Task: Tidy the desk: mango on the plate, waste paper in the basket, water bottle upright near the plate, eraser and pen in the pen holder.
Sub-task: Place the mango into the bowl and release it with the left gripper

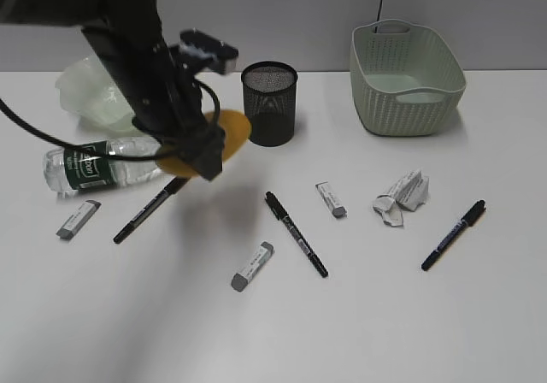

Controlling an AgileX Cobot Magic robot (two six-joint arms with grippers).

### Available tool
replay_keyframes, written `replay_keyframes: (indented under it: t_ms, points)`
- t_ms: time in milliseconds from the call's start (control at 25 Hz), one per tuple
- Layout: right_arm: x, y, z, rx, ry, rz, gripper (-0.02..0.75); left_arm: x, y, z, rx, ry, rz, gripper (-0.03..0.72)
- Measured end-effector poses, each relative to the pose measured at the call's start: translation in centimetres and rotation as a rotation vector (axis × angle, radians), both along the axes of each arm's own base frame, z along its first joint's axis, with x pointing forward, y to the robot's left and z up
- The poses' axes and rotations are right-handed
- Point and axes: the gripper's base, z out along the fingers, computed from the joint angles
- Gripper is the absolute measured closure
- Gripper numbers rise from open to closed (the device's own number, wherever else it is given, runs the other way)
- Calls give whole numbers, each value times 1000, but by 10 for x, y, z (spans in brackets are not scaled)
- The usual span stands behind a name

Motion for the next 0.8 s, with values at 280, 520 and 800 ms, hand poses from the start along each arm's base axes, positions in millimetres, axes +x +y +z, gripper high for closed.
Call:
replay_keyframes:
  t_ms: [280, 520, 800]
  points:
    - [0, 0, 0, 0, -1, 0, 241, 63, 59, 72, -140, -285, 205, 129]
    - [0, 0, 0, 0, -1, 0, 241, 104, 115, 72, -210, -469, 376, 129]
    - [0, 0, 0, 0, -1, 0, 241, 140, 137, -3, -237, -452, 491, 129]
